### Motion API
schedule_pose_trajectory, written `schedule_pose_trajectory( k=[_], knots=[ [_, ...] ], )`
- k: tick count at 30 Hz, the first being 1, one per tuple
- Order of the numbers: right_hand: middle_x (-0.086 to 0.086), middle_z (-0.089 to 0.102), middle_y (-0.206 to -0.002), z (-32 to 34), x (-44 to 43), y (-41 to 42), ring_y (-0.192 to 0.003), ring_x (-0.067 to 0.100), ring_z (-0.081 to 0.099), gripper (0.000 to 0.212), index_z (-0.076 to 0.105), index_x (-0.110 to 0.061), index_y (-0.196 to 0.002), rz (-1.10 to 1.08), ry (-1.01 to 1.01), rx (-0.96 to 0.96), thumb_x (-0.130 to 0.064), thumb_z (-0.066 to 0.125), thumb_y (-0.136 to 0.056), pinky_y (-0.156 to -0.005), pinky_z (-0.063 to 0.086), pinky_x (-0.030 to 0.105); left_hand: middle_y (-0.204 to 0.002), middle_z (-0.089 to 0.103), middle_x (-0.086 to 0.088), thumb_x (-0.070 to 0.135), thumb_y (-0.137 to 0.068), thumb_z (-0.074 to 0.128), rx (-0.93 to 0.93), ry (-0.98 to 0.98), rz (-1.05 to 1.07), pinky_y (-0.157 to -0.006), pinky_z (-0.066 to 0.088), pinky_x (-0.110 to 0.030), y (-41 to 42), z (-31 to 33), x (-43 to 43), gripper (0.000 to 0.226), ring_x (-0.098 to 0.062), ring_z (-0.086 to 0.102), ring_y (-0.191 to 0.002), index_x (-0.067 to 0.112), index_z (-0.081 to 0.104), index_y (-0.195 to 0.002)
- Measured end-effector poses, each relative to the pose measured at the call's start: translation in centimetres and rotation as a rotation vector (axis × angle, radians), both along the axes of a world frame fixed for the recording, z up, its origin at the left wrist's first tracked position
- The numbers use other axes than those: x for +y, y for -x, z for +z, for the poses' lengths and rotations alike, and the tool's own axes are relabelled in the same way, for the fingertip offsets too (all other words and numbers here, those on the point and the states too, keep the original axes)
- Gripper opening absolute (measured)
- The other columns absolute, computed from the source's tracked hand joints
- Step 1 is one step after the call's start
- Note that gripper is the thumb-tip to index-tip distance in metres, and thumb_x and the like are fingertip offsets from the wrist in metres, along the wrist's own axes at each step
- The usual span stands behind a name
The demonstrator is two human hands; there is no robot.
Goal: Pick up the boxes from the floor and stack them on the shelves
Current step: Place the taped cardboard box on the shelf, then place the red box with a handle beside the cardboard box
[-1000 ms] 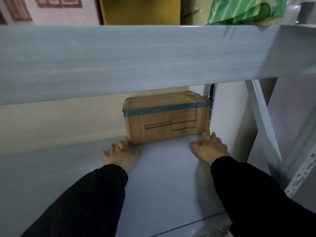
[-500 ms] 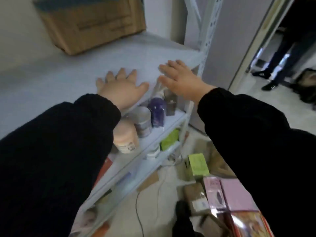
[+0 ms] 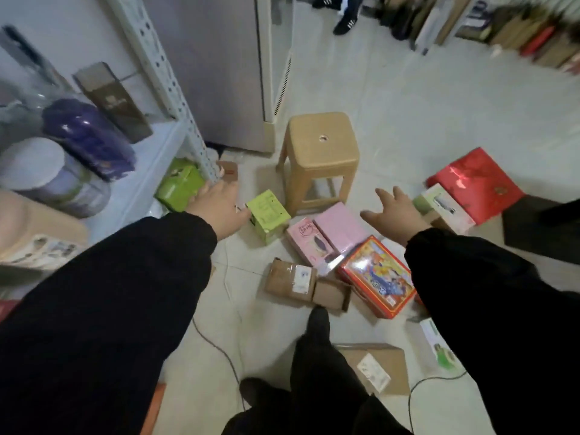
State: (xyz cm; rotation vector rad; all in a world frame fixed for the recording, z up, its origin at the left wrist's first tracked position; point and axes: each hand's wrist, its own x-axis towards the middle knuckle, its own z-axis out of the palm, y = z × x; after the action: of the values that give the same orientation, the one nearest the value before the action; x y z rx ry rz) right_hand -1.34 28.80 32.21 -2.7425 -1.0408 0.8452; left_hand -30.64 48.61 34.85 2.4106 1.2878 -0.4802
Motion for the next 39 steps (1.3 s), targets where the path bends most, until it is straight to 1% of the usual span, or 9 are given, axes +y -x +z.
schedule_pose_trajectory(
  k=[4,8,15,24,28,31,34,36,39],
  knots=[
    [0.02,0.024,-0.163,-5.5,-7.6,-4.6,-0.15,0.035,0.027,0.075,0.032,-0.018,-0.158,-0.203,0.114,0.115,-0.046,0.059,-0.094,-0.117,0.033,0.046,-0.151,0.046,-0.02,0.052,-0.096,0.047,0.082,0.158,-0.046,-0.111,0.039,-0.048,-4.9,-3.8,-1.9,0.068,-0.038,0.04,-0.14,0.014,0.037,-0.152],
    [0.024,0.05,-0.141,-10.8,-13.7,-8.6,-0.13,0.041,0.048,0.07,0.047,-0.011,-0.148,-0.361,0.197,0.239,-0.046,0.057,-0.088,-0.105,0.044,0.044,-0.147,0.05,-0.022,0.047,-0.099,0.048,0.118,0.222,-0.083,-0.103,0.043,-0.041,-11.4,-6.7,-3.5,0.063,-0.038,0.05,-0.132,0.013,0.039,-0.151],
    [0.017,0.048,-0.152,-19.4,-21.4,-13.8,-0.135,0.034,0.048,0.07,0.043,-0.01,-0.152,-0.598,0.208,0.43,-0.039,0.061,-0.091,-0.11,0.041,0.043,-0.158,0.042,-0.016,0.037,-0.1,0.053,0.139,0.331,-0.16,-0.111,0.035,-0.038,-23.9,-15.5,-7.1,0.065,-0.032,0.043,-0.142,0.015,0.032,-0.158],
    [0.005,0.038,-0.162,-35.5,-24.8,-17.6,-0.144,0.027,0.041,0.077,0.031,-0.019,-0.158,-0.996,0.029,0.515,-0.044,0.062,-0.093,-0.107,0.037,0.037,-0.149,0.052,-0.007,0.03,-0.096,0.059,0.074,0.562,-0.22,-0.107,0.041,-0.038,-35.5,-37.0,-14.4,0.055,-0.026,0.051,-0.135,0.017,0.045,-0.148],
    [0.009,0.035,-0.163,-47.9,-26.7,-17.3,-0.145,0.028,0.04,0.087,0.024,-0.016,-0.161,-1.142,-0.007,0.541,-0.047,0.067,-0.091,-0.103,0.037,0.034,-0.158,0.038,-0.009,0.03,-0.097,0.059,0.083,0.562,-0.174,-0.111,0.038,-0.04,-39.0,-49.6,-15.7,0.072,-0.026,0.043,-0.139,0.017,0.027,-0.159],
    [0.013,0.037,-0.161,-57.0,-28.1,-17.1,-0.142,0.03,0.043,0.098,0.022,-0.011,-0.161,-1.26,-0.05,0.572,-0.053,0.071,-0.087,-0.108,0.04,0.038,-0.151,0.042,-0.012,0.028,-0.098,0.058,0.068,0.517,-0.143,-0.094,0.038,-0.036,-40.9,-58.6,-15.8,0.06,-0.021,0.046,-0.122,0.012,0.036,-0.151],
    [0.007,0.047,-0.151,-64.0,-28.4,-17.0,-0.126,0.024,0.053,0.092,0.037,-0.01,-0.153,-1.434,-0.094,0.629,-0.058,0.07,-0.082,-0.103,0.047,0.047,-0.133,0.057,-0.013,0.04,-0.088,0.065,0.079,0.535,-0.099,-0.085,0.042,-0.035,-42.1,-65.4,-15.2,0.046,-0.027,0.058,-0.11,0.015,0.053,-0.125],
    [-0.003,0.057,-0.131,-66.9,-28.0,-17.1,-0.105,0.01,0.055,0.065,0.052,-0.018,-0.132,-1.482,-0.136,0.74,-0.058,0.069,-0.083,-0.096,0.044,0.043,-0.123,0.063,-0.008,0.062,-0.068,0.063,0.06,0.551,-0.058,-0.087,0.052,-0.04,-42.8,-68.4,-14.8,0.067,-0.027,0.064,-0.107,0.02,0.062,-0.121],
    [-0.01,0.062,-0.128,-68.4,-27.3,-17.5,-0.112,0.007,0.056,0.062,0.059,-0.025,-0.126,-1.548,-0.243,0.811,-0.059,0.072,-0.075,-0.103,0.039,0.048,-0.122,0.064,-0.002,0.067,-0.056,0.069,-0.022,0.622,0.029,-0.086,0.06,-0.042,-43.3,-71.7,-13.7,0.074,-0.023,0.069,-0.101,0.033,0.066,-0.122]
  ],
)
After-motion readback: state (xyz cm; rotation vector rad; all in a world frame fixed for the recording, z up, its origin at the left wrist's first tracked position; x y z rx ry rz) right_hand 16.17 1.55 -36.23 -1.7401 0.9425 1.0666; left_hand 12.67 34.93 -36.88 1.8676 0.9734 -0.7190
